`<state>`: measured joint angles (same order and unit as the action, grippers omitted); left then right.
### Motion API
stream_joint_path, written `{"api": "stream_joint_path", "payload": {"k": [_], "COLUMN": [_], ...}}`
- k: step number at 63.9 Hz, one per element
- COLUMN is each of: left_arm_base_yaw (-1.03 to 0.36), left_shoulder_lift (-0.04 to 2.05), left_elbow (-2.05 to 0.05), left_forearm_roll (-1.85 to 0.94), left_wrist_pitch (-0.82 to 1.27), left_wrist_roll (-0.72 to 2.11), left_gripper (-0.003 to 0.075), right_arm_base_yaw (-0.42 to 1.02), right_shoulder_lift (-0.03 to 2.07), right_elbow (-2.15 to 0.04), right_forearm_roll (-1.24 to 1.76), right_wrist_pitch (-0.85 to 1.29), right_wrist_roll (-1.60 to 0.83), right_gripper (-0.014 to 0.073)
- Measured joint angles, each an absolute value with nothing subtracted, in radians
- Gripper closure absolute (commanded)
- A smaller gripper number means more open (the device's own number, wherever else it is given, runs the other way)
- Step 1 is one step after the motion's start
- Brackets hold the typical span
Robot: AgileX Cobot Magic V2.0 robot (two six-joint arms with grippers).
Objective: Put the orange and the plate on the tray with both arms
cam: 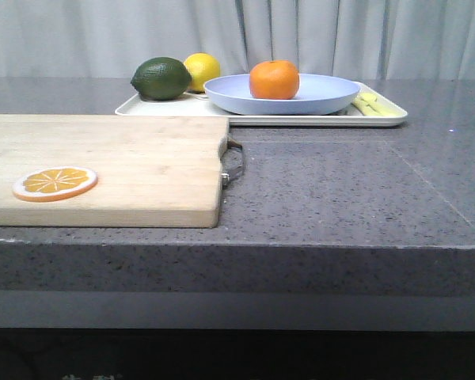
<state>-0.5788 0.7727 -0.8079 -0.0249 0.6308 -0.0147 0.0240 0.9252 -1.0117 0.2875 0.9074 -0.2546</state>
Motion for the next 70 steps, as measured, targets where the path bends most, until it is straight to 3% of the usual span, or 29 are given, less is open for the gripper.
{"api": "stream_joint_path", "payload": {"k": [25,54,63,70], "left_arm_base_yaw": [-0.579,-0.579,-0.579,-0.579], "left_shoulder_lift": [0.773,0.773,0.773,0.773], "left_elbow": [-0.808,-0.808,-0.808,-0.808], "left_forearm_roll": [-0.025,-0.025,-0.025,-0.025], "left_wrist_pitch": [0.631,0.631,0.631,0.631], "left_wrist_roll": [-0.015,-0.015,-0.015,-0.015], "left_gripper": [0.0090,0.0095,0.0214,0.0376], "right_arm_base_yaw": [0.024,0.024,0.024,0.024], "right_shoulder_lift": [0.545,0.493,0.493,0.493], "right_elbow": [-0.735,-0.728,-0.728,-0.728], "right_forearm_roll": [0.175,0.114,0.114,0.114], "right_wrist_pitch": [0.981,1.049,1.049,1.049], "right_wrist_roll": [-0.147,-0.092,-0.092,-0.092], "right_gripper": [0.0162,0.0168,0.0326,0.0480]}}
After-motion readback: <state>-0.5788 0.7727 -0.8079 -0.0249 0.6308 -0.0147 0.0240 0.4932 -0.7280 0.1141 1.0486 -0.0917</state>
